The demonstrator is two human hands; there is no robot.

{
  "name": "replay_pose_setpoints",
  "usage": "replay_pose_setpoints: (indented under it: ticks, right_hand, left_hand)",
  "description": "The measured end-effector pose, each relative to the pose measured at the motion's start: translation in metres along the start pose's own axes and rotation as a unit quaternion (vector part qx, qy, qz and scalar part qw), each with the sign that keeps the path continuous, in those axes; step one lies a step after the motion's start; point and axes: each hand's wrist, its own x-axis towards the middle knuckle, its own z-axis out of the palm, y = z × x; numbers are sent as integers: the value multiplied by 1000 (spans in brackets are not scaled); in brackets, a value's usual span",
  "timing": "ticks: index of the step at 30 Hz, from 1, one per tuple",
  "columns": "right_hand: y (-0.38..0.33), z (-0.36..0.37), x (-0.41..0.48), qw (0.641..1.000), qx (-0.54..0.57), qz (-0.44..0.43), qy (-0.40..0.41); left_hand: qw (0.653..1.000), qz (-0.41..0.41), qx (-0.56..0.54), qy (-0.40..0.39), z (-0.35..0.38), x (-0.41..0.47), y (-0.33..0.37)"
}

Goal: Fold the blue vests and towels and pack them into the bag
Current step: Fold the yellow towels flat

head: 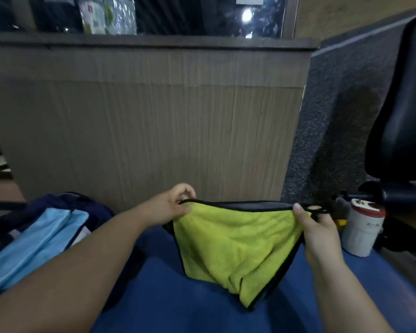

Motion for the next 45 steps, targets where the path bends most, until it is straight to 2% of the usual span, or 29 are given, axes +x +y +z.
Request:
replay_pose_setpoints:
  ticks: [4,6,8,12,15,19,24,27,30,32,34,37,40,42,45]
  right_hand:
    - [-40,26,9,999,-19,-44,-19]
    - [-58,37,10,994,-49,-92,-13]
    - [-73,45,9,990,-31,-141,5]
    - [-95,60,-3,983,-41,-180,-12]
    - [-99,63,-9,978,-68,-198,0]
    - [-95,63,-14,978,-151,-139,-47]
    - [-71,57,-10,978,-196,-35,-59]
    - [-53,51,-8,971,-225,24,-76]
    - [-27,50,-1,969,-230,49,-78]
    - [-3,53,13,967,-246,54,-40]
    - [21,57,27,959,-276,70,-4]
    - [55,57,32,938,-327,112,-34]
    - [82,43,16,927,-353,116,-46]
    - [95,30,-1,898,-411,145,-51]
    - [106,14,-27,857,-472,189,-80]
  left_hand:
    - [999,35,-33,-3,-33,-21,17]
    - [998,50,-27,16,-50,-31,28]
    - [997,62,-19,37,-65,-39,38]
    - [993,54,20,99,-88,-50,54]
    - [988,45,-45,141,-96,-57,52]
    - [968,21,-184,168,-92,-64,42]
    - [962,-44,-222,154,-79,-57,19]
    - [964,-100,-218,112,-68,-48,-3]
    - [976,-133,-146,93,-57,-29,-29]
    - [978,-140,-34,151,-42,-10,-49]
    - [964,-128,83,217,-23,6,-68]
    - [951,-130,184,212,13,11,-96]
    - [939,-200,231,155,48,-5,-119]
    - [936,-239,227,124,67,-22,-131]
    - [949,-245,164,115,86,-47,-148]
